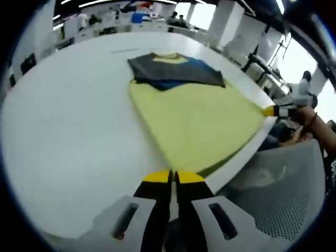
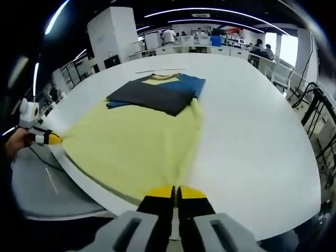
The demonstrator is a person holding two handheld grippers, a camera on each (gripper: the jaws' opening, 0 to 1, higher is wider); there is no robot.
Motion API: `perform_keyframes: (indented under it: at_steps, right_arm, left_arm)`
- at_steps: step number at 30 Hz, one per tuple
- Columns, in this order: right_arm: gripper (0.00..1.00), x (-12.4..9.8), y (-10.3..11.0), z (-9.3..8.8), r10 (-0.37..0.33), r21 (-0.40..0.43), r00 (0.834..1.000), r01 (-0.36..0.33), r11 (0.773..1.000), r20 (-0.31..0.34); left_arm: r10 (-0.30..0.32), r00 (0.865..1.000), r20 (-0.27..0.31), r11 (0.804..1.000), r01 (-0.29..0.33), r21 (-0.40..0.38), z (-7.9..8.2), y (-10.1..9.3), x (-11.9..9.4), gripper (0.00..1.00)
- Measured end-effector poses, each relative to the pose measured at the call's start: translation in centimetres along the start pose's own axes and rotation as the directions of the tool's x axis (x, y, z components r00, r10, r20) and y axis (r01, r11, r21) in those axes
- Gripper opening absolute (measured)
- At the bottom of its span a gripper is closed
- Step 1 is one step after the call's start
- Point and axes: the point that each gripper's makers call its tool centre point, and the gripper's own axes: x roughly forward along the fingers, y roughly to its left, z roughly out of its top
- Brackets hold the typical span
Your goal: Fold the garment on the visible template until the final outline fits inside the template.
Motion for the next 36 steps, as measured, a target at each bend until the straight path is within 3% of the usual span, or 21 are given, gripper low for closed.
perform_keyframes:
  at_steps: [8,25,30,36]
  right_arm:
    - [0.0,-0.5,0.4,-0.8,-0.012,-0.013,1.0,0.012,1.0,-0.008]
    - [0.0,-2.3,1.4,-2.0,-0.005,-0.002,1.0,0.005,1.0,-0.003]
    - [0.0,-3.2,1.9,-2.0,0.0,0.009,1.0,0.0,1.0,0.002]
    - [0.0,-4.4,2.2,-0.5,-0.014,-0.013,0.999,0.014,1.0,0.036]
  left_arm:
    - [0.006,1.0,-0.011,1.0,-0.005,0.02,-1.3,-0.5,-0.8,0.0]
    - [0.015,0.999,-0.032,0.999,-0.016,-0.032,-3.0,-1.4,-2.6,0.0]
    - [0.02,0.999,-0.027,0.998,-0.021,-0.053,-3.0,-1.3,-3.3,0.0]
    - [0.019,1.0,-0.002,0.998,-0.02,-0.056,-2.1,-1.5,-4.3,0.0]
